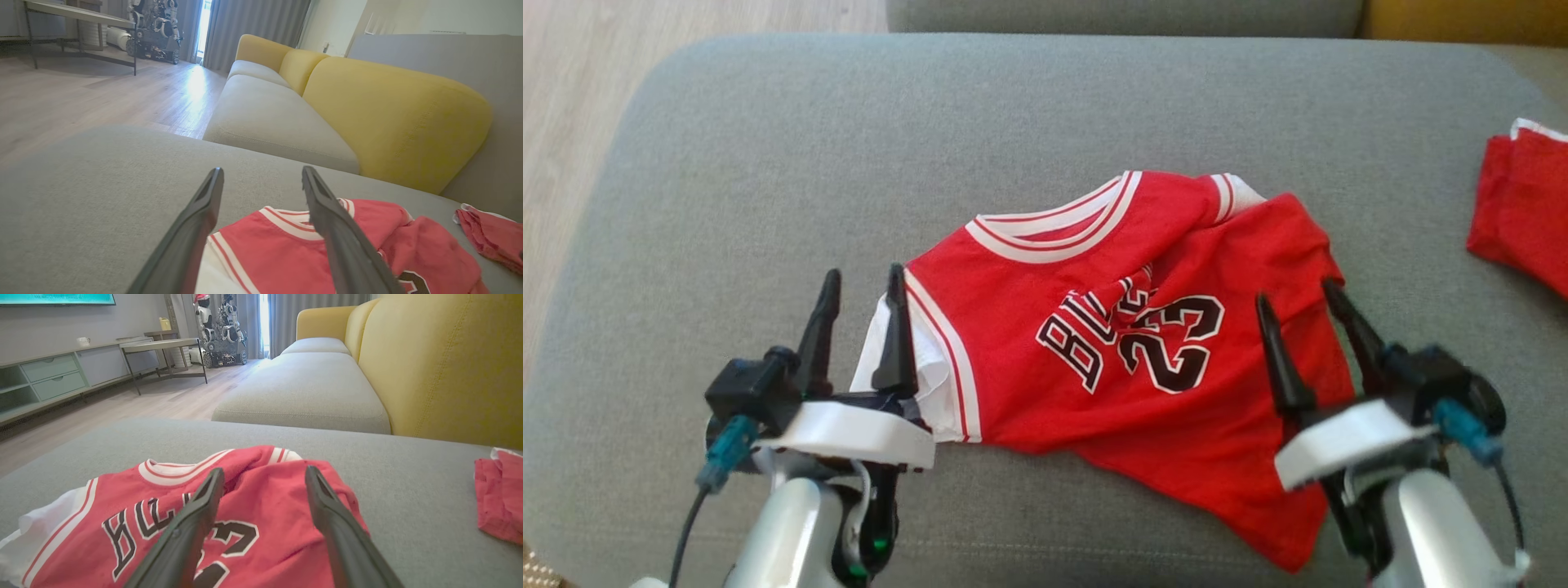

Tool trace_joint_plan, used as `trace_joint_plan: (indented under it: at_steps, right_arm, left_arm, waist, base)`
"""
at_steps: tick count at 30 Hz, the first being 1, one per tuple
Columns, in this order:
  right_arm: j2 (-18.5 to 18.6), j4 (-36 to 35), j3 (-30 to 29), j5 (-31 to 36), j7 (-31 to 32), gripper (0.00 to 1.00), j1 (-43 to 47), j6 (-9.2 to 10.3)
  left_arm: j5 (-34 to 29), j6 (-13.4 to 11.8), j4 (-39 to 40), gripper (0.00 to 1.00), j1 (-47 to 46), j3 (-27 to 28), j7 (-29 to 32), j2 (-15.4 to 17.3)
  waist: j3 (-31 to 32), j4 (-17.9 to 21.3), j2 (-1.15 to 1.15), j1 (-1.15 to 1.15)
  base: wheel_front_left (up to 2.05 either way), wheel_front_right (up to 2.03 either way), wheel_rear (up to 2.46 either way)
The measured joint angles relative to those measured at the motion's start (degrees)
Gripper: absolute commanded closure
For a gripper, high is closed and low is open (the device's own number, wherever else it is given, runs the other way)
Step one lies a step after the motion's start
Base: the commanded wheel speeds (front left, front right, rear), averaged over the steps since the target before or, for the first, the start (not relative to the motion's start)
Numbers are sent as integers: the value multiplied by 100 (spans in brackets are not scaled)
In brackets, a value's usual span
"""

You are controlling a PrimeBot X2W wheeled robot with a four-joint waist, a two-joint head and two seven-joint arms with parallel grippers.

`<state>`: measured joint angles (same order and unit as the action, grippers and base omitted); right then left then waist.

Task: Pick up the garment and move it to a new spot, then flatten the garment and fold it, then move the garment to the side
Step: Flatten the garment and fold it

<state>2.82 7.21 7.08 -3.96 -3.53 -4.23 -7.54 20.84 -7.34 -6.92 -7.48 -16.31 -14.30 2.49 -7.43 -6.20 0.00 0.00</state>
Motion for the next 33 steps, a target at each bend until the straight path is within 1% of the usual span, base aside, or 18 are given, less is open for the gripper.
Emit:
trace_joint_plan:
  at_steps: [3,7,9,11,13,15,17,23,28,29,30,31,33]
  right_arm:
    - [48,20,24,0,57,0,-341,0]
    - [341,224,293,-35,320,0,-958,0]
    - [559,573,531,-360,686,0,-1439,0]
    - [801,877,714,-503,945,0,-1771,0]
    - [991,1225,769,-748,1221,0,-2074,0]
    - [1245,1537,1021,-895,1486,0,-2331,0]
    - [1376,1767,1165,-1161,1599,0,-2531,0]
    - [1761,2240,1697,-1637,1814,0,-3114,0]
    - [1915,2553,2307,-2069,2127,0,-3510,0]
    - [1962,2605,2465,-2129,2181,4,-3600,0]
    - [2005,2672,2609,-2203,2260,93,-3691,0]
    - [2041,2715,2736,-2307,2324,100,-3773,0]
    - [2123,2776,2941,-2502,2377,100,-3917,0]
  left_arm:
    - [7,29,110,0,13,-125,0,0]
    - [68,30,119,0,28,-208,1,2]
    - [68,38,115,0,23,-335,1,0]
    - [81,78,110,0,13,-358,1,-1]
    - [154,77,109,0,-13,-372,1,0]
    - [191,74,108,0,-65,-408,0,1]
    - [212,71,107,0,-138,-469,0,0]
    - [320,52,108,0,-217,-535,0,-1]
    - [411,41,110,0,-225,-543,0,-2]
    - [421,26,111,0,-240,-555,0,-2]
    - [421,26,111,0,-262,-568,1,-2]
    - [421,26,112,0,-292,-582,0,-3]
    - [431,22,124,0,-371,-613,0,-3]
  waist:
    - [-81,-59,0,0]
    - [-207,-155,0,0]
    - [-323,-246,0,0]
    - [-407,-322,0,0]
    - [-487,-412,0,0]
    - [-566,-506,0,0]
    - [-652,-589,0,0]
    - [-876,-783,0,0]
    - [-1002,-854,0,0]
    - [-1025,-866,0,0]
    - [-1042,-880,0,0]
    - [-1057,-895,0,0]
    - [-1085,-923,0,0]
  base:
    - [0,0,0]
    - [0,0,0]
    - [0,0,0]
    - [0,0,0]
    - [0,0,0]
    - [0,0,0]
    - [0,0,0]
    - [0,0,0]
    - [0,0,0]
    - [0,0,0]
    - [0,0,0]
    - [0,0,0]
    - [0,0,0]
